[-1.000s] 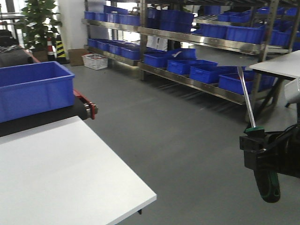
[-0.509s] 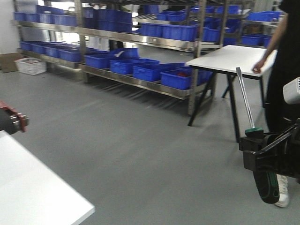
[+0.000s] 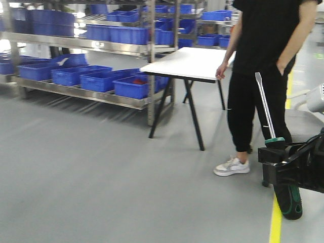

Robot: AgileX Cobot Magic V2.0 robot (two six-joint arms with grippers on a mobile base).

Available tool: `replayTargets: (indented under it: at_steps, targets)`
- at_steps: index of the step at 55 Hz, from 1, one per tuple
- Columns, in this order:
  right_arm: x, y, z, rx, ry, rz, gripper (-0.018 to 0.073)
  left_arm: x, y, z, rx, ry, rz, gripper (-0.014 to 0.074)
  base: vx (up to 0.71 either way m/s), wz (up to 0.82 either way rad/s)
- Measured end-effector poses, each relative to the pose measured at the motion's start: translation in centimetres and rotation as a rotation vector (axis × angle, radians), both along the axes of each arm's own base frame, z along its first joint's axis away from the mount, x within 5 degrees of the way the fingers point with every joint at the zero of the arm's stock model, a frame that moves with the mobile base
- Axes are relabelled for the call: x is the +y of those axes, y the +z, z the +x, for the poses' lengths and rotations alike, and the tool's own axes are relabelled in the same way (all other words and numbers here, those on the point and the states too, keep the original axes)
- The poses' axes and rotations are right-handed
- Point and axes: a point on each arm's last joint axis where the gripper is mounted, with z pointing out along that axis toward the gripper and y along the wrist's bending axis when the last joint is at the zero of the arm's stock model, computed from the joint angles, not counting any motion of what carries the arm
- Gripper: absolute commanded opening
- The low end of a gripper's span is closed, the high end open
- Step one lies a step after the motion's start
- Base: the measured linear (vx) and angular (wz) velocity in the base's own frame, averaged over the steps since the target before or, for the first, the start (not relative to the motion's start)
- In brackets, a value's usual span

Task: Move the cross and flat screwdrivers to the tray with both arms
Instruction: 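Hold both screwdrivers while the base turns away from the table, then carry both screwdrivers past the shelves to the grey metal tray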

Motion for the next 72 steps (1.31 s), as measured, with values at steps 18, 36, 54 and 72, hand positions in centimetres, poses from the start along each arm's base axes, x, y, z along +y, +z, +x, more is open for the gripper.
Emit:
replayTargets:
  at_steps: [18, 36, 54, 72]
  targets:
    - [0.0, 0.0, 0.0, 0.0, 0.0, 0.0, -0.0008, 0.0, 0.0, 0.0, 0.0, 0.0, 0.0, 0.0, 0.32, -0.39]
    - [0.0, 0.0, 0.0, 0.0, 0.0, 0.0, -0.0008, 0.0, 0.0, 0.0, 0.0, 0.0, 0.0, 0.0, 0.41, -0.13]
    - [-0.02, 0.0, 0.01, 0.0, -0.001, 0.0, -0.0008, 0.0, 0.0, 0.0, 0.0, 0.0, 0.0, 0.0, 0.49, 0.12]
    - [-0.02, 0.0, 0.01, 0.0, -0.001, 0.0, -0.0008, 0.0, -0.02, 0.03, 0.001, 0.0, 0.0, 0.0, 0.52, 0.36]
